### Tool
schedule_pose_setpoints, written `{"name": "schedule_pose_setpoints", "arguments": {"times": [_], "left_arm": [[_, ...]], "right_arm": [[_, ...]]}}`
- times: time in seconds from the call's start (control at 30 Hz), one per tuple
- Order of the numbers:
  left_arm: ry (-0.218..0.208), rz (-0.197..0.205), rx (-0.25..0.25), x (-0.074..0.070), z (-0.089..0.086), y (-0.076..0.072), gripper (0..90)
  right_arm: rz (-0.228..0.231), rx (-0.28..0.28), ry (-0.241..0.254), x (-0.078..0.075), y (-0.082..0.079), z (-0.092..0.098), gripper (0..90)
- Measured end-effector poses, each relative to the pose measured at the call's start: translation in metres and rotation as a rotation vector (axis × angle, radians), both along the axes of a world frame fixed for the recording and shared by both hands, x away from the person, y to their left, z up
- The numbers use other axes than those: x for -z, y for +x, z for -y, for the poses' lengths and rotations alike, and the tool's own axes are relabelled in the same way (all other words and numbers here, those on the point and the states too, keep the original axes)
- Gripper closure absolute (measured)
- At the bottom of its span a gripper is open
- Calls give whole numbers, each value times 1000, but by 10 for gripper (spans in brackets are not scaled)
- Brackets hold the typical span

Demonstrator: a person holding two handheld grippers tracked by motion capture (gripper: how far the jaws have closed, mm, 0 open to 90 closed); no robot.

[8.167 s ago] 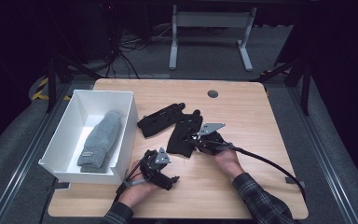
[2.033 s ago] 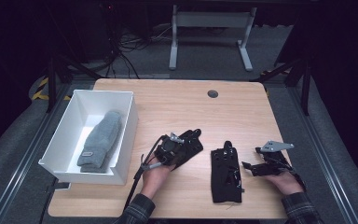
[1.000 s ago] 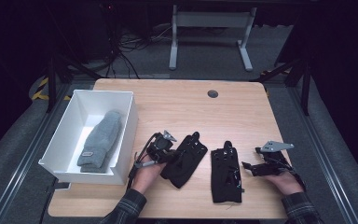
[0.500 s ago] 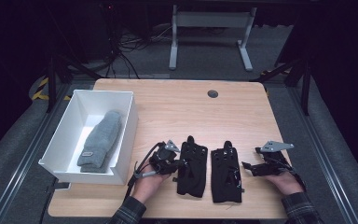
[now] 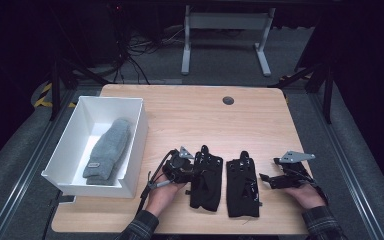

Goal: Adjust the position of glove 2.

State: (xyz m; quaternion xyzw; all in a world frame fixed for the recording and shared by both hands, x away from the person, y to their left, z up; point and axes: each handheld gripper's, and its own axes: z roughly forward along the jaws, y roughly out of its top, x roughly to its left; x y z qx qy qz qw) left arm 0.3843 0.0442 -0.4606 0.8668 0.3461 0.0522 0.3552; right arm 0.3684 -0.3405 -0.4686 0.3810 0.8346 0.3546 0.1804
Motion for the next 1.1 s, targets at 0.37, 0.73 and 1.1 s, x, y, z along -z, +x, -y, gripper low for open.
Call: {"name": "schedule_pose_setpoints", "arguments": {"times": [0.37, 0.73, 1.1], "left_arm": [[-58, -38, -28, -2, -2, 3, 878], [-154, -75, 0, -15, -14, 2, 880], [-210, -76, 20, -24, -16, 0, 881]], "right_arm": [[1, -68, 30, -10, -5, -1, 342], [-96, -240, 29, -15, -27, -12, 900], [-112, -339, 4, -11, -30, -36, 900]]}}
